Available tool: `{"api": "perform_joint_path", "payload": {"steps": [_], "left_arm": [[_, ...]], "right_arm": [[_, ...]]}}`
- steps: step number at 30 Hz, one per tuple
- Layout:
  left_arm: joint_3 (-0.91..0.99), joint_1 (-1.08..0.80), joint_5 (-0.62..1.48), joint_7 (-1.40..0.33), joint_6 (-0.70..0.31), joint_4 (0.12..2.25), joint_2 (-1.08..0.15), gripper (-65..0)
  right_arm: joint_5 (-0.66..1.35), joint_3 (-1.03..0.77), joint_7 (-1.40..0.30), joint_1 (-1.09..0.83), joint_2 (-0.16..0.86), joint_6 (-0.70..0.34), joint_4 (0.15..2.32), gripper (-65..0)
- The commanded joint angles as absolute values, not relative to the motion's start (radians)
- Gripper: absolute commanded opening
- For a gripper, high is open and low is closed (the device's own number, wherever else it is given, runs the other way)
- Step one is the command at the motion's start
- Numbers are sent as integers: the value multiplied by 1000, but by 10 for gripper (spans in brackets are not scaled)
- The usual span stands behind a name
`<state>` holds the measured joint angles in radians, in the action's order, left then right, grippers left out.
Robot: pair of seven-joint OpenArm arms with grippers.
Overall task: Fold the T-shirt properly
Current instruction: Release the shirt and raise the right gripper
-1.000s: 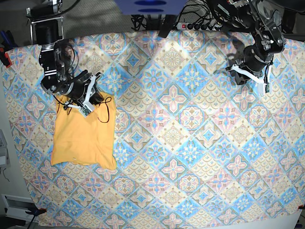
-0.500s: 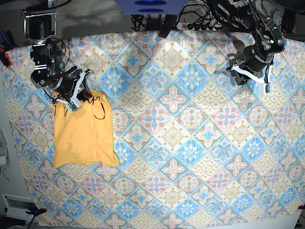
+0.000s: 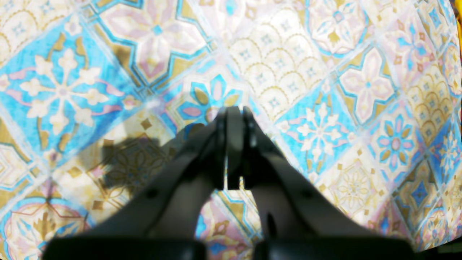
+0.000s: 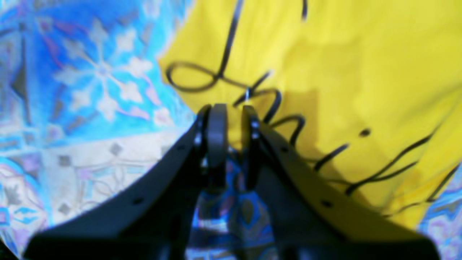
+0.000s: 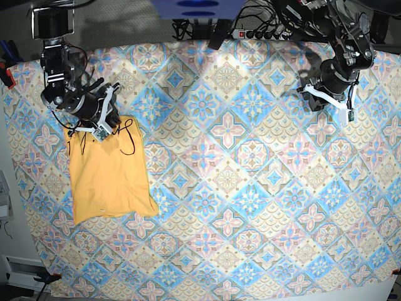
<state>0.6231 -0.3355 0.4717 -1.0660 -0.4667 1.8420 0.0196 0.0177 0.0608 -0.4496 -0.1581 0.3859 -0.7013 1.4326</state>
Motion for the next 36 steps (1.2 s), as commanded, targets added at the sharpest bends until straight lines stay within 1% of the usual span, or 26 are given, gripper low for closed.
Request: {"api": "perform_joint_path", "payload": {"steps": [1,3,6,10,17,21,25,31,34,36], "left_arm": [[625,-337,487,-1049,-467,1856,15,-650],[625,-337,487,-1049,-467,1856,16,-650],[625,-338,487,-1049,-467,1857,16,-650],[625,-361,489,-1050,-469,1860,16,-650],[631,-435,539,-1050,-469,1871,10,-650],[631,-506,558,-1049,-467,1905,8,-650],[633,-576,558,-1049,-467,1949,10,-650],[633,-707,558,-1049,-467,1985,12,-650],[633,-773,558,-1043,-467,1983,10,-650],[633,-809,556,-1043,-469,1982,8,-650]], "right_arm": [[30,50,-438,-162,401,-698,1460,-576],[30,22,-440,-183,398,-698,1483,-576],[30,-61,-441,-217,355,-698,1526,-576],[30,-162,-487,-274,328,-698,1566,-576],[30,-288,-496,-440,278,-698,1684,-576],[30,-354,-496,-526,242,-698,1712,-576],[30,-398,-492,-598,231,-698,1712,-576],[150,-453,-496,-722,217,-698,1710,-576],[170,-461,-496,-788,217,-698,1705,-577],[170,-464,-495,-823,217,-698,1701,-592]]}}
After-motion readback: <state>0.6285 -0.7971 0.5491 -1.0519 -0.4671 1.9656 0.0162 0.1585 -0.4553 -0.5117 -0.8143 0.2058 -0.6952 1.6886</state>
